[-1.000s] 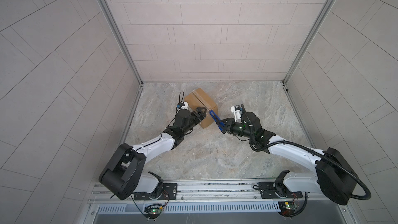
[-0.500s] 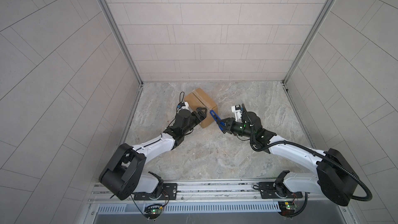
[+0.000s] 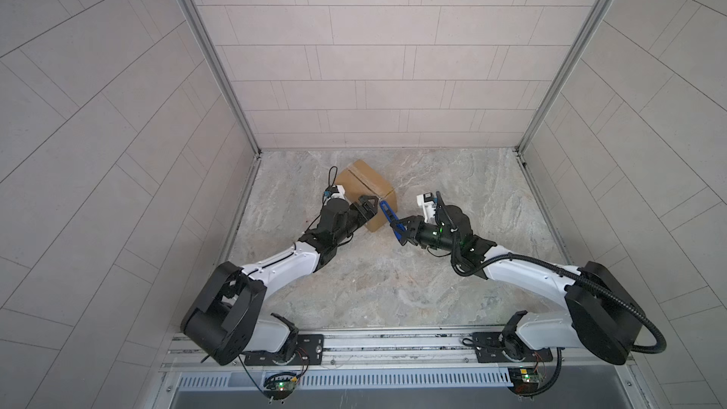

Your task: Unpack the express box

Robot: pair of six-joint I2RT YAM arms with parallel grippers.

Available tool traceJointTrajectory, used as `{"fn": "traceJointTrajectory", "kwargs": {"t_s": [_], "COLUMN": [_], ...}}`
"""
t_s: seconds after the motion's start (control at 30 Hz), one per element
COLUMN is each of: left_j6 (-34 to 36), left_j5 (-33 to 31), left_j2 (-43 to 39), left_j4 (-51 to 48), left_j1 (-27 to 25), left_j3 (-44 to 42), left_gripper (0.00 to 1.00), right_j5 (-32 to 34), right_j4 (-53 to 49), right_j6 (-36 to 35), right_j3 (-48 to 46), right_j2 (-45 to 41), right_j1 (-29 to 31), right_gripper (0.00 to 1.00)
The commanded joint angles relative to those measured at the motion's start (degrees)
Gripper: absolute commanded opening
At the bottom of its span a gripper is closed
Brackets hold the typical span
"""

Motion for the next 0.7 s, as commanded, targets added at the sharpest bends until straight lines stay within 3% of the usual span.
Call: {"fn": "traceJointTrajectory", "kwargs": {"t_s": [0.0, 0.27, 0.67], "left_j6": [1.84, 4.49, 5.13], "left_j5": [0.67, -0.06, 0.52], "left_j2": [-1.4, -2.47, -1.92], "left_j4": [1.05, -2.64, -3.55], "left_j1": [-0.66, 0.09, 0.32], "left_j3": [2.38, 4.01, 5.5], "left_gripper": [0.95, 0.95, 0.95], "right_j5": [-4.6, -4.82, -5.92], "right_j4": [1.82, -5.05, 1.09], "right_j6": [0.05, -2.6, 0.42], "right_j3": [0.87, 2.55, 1.89], "right_j2": [-1.83, -3.81, 1.23], "right_j1": [-0.15, -0.66, 1.68], "right_gripper": [0.0, 0.0, 0.0]}}
